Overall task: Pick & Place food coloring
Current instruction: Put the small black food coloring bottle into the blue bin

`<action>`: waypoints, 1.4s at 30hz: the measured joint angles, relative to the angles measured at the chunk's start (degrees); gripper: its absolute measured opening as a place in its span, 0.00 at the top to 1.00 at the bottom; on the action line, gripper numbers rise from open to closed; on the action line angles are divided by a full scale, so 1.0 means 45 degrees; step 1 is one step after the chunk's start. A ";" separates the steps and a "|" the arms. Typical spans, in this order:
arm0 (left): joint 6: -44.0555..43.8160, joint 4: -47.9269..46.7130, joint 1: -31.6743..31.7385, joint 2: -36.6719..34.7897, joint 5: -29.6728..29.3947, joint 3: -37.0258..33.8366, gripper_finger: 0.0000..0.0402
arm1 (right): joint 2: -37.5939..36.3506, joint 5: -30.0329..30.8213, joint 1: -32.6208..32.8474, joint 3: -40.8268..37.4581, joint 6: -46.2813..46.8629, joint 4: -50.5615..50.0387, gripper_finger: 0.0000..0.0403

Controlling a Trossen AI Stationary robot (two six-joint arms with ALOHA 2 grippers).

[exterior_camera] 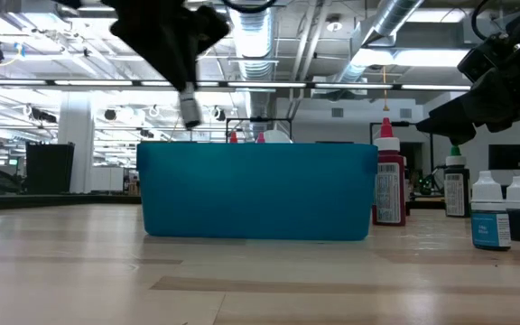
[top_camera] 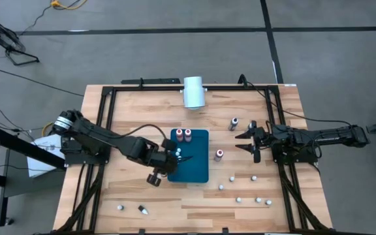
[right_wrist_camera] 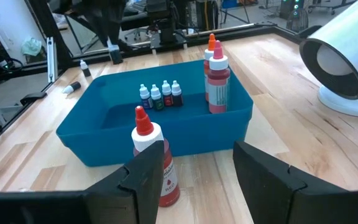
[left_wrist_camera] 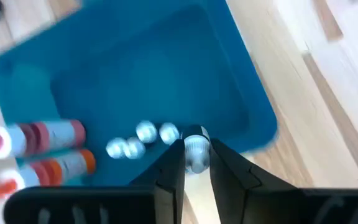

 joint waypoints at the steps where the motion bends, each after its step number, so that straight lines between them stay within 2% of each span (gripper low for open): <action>1: 0.0143 -0.0064 0.0073 0.0210 0.0006 0.0170 0.87 | 0.0004 0.0004 0.0005 0.0000 0.0005 0.0077 0.54; 8: 0.0954 -0.1092 0.0263 0.1801 0.0040 0.1812 0.87 | 0.0004 0.0000 0.0000 0.0000 0.0002 0.0044 0.54; 14: 0.1191 -0.1653 0.0266 0.2854 0.0030 0.2579 0.87 | -0.0001 0.0000 0.0000 -0.0001 0.0004 0.0049 0.54; 25: 0.1138 -0.2073 0.0281 0.3751 -0.0357 0.2650 0.87 | -0.0001 0.0000 0.0005 0.0000 0.0005 0.0041 0.54; 34: 0.1213 -0.1661 0.0304 0.4220 -0.0959 0.2647 0.87 | -0.0001 0.0001 0.0000 0.0000 0.0005 0.0057 0.54; 42: 0.1597 -0.1202 0.0441 0.4410 -0.0969 0.2657 0.87 | -0.0001 0.0005 0.0001 -0.0005 0.0000 0.0052 0.54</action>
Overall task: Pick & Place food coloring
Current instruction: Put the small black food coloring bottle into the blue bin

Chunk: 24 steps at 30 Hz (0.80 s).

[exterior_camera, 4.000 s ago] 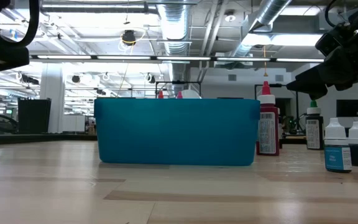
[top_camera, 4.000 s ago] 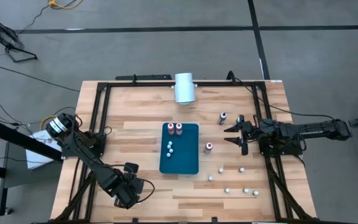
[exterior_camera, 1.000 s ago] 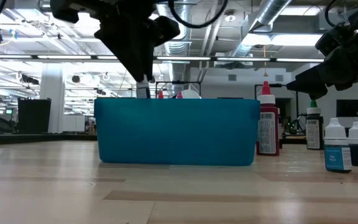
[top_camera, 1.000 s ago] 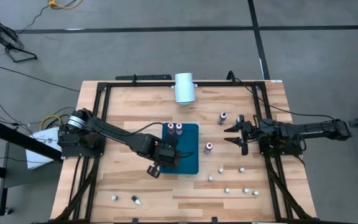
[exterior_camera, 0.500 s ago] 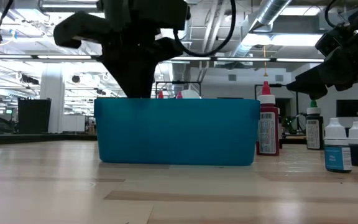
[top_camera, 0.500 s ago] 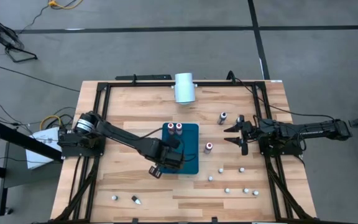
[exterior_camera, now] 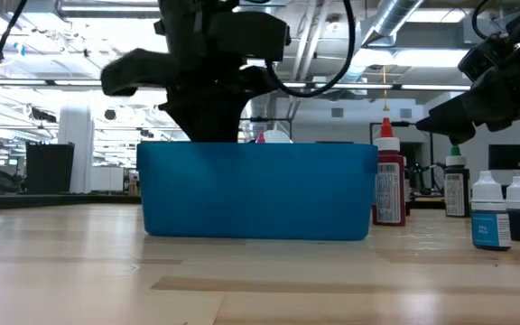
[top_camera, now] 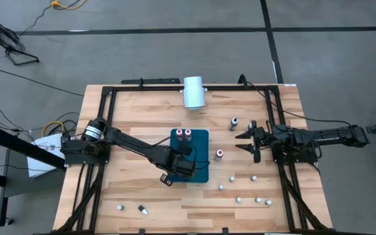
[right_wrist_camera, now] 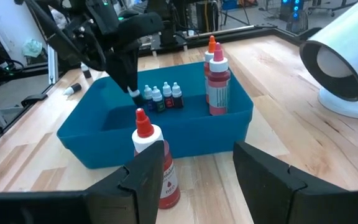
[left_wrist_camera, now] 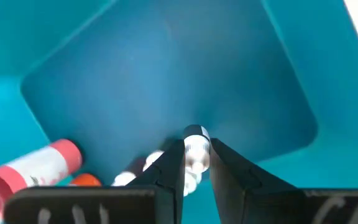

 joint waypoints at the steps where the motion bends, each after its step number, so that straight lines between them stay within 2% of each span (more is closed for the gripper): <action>1: 0.0037 -0.0011 0.0009 0.0000 -0.0023 -0.0004 0.87 | 0.0000 -0.0005 0.0004 0.0005 0.0002 0.0008 0.54; 24: 0.0747 -0.0016 0.0324 0.0155 0.0303 -0.0003 0.87 | 0.0000 0.0000 0.0000 0.0001 0.0003 -0.0012 0.54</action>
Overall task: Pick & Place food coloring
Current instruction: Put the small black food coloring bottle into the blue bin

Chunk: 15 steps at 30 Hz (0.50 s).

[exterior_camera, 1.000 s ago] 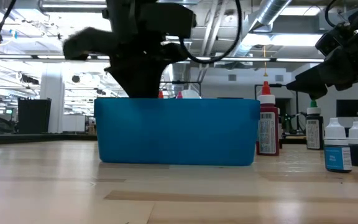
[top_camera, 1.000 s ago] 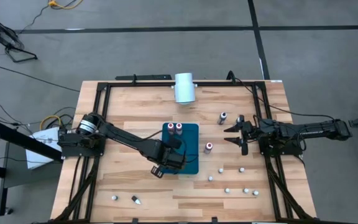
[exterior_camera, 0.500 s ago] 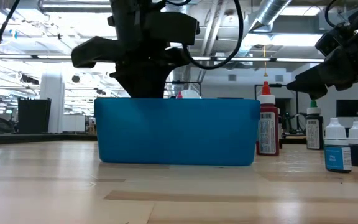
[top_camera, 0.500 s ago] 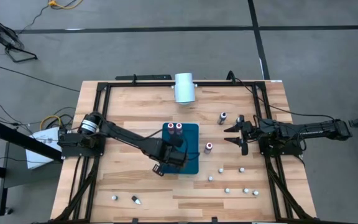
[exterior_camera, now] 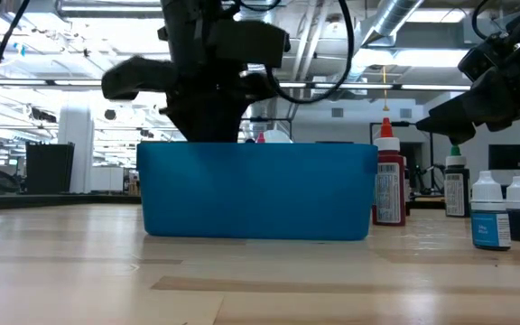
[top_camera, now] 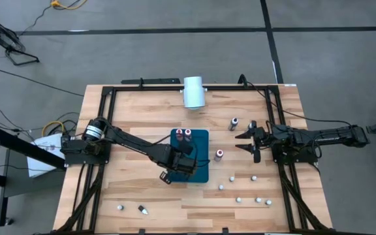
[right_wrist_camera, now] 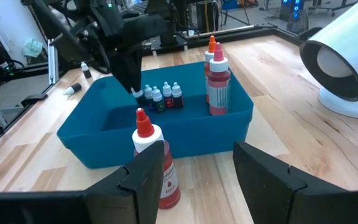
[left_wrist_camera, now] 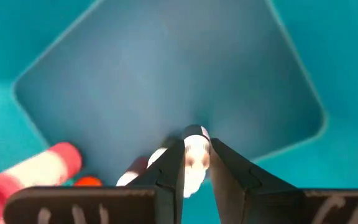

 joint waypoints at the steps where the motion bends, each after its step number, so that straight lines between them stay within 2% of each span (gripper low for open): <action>1: 0.0009 0.0010 0.0011 0.0070 0.0040 -0.0011 0.87 | 0.0000 -0.0004 0.0004 0.0004 0.0001 -0.0003 0.54; 15: 0.0470 -0.0110 0.0064 0.0054 0.0171 -0.0016 0.87 | 0.0000 0.0000 -0.0001 0.0001 0.0001 -0.0004 0.54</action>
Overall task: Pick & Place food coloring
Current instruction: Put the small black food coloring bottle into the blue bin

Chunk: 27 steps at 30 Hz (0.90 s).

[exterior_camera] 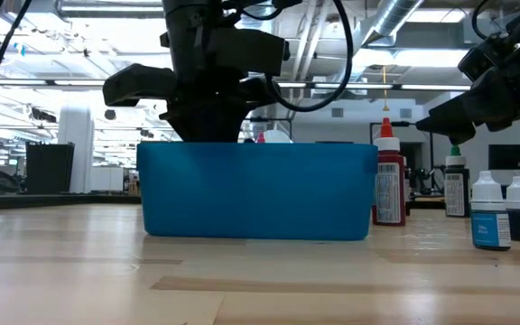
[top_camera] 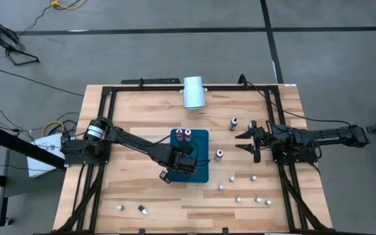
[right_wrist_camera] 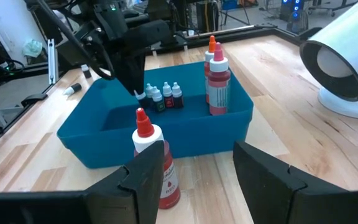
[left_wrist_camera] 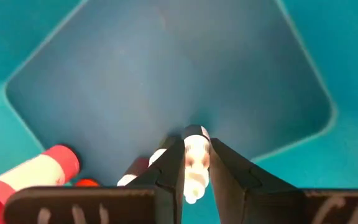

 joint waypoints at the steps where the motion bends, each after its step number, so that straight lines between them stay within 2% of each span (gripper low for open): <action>1: 0.0024 0.0000 0.0000 0.0000 0.0076 0.0000 0.87 | 0.0000 0.0000 0.0000 0.0003 -0.0002 0.0000 0.54; 13: 0.0020 -0.0029 -0.0008 0.0000 -0.0033 0.0003 0.75 | 0.0000 0.0000 0.0001 0.0003 0.0000 0.0000 0.54; 20: 0.0025 -0.0009 -0.0076 -0.0004 -0.0278 0.0000 0.75 | 0.0000 -0.0003 0.0005 0.0003 -0.0003 0.0000 0.54; 27: 0.0020 -0.0176 -0.0826 -0.0121 -0.0539 0.0615 0.74 | 0.0000 -0.0002 0.0000 0.0003 0.0000 0.0000 0.54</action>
